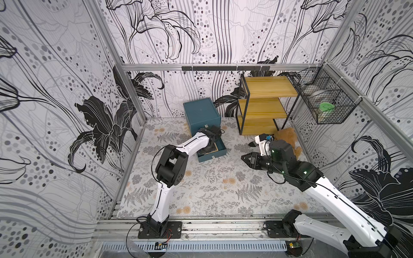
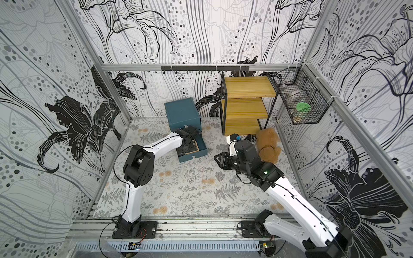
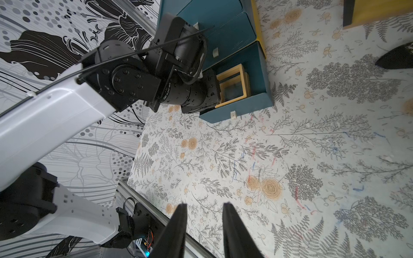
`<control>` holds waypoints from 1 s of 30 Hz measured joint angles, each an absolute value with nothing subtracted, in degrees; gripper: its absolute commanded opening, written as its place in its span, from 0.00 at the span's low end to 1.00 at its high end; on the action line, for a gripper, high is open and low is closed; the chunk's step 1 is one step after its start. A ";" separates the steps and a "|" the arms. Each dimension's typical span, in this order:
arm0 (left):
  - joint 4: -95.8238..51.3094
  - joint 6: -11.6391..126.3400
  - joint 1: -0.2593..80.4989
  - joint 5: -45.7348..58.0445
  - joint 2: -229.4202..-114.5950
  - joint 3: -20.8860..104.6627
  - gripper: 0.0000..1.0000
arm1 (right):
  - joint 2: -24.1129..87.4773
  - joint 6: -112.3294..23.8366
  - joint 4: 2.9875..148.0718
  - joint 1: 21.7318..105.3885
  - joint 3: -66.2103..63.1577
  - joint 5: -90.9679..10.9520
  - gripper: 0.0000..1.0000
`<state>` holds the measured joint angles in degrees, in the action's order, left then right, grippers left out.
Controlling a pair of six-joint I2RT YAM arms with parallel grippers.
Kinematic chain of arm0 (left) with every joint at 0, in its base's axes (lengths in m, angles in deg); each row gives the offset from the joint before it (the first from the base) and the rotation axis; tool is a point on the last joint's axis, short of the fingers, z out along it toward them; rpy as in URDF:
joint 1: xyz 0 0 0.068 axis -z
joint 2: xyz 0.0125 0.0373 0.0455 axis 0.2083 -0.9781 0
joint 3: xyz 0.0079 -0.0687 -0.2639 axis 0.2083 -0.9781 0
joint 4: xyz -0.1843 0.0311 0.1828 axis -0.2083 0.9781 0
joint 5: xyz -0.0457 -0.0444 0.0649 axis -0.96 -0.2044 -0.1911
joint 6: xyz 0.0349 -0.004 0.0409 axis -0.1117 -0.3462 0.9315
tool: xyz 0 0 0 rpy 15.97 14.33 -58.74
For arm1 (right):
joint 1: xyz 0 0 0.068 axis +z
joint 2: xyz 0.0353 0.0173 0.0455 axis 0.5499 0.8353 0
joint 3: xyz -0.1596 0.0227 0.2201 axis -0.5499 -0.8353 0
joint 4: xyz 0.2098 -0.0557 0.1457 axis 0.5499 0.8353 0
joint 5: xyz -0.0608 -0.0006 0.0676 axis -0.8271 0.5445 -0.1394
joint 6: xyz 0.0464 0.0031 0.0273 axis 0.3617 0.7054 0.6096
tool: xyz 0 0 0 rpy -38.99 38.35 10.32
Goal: Place the brooch boxes into the drawer by color
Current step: Place the brooch box in the drawer.
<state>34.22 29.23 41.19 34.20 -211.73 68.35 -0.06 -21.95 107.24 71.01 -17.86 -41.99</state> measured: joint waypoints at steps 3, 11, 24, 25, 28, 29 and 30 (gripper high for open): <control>34.09 29.25 41.17 34.20 -211.73 68.27 0.18 | 0.23 -21.95 107.24 71.01 -17.86 -41.96 0.32; 33.85 29.25 41.17 34.26 -211.73 68.27 0.28 | 0.79 -21.77 107.00 71.01 -17.86 -41.94 0.33; 30.83 26.87 42.81 34.00 -192.76 64.27 0.54 | 6.89 -18.76 103.88 69.56 -18.36 -37.64 0.32; 30.50 26.82 42.83 34.00 -190.51 63.89 0.56 | 7.79 -18.30 103.33 69.06 -18.69 -37.02 0.32; 29.45 26.80 42.74 33.94 -184.19 63.68 0.61 | 9.45 -16.59 100.86 67.49 -20.50 -35.30 0.32; 29.10 26.80 42.24 33.80 -182.51 63.70 0.63 | 9.84 -15.94 99.83 66.96 -21.24 -34.75 0.32; 28.86 26.82 41.52 33.59 -181.37 63.74 0.64 | 10.30 -15.31 98.72 66.53 -22.01 -34.16 0.31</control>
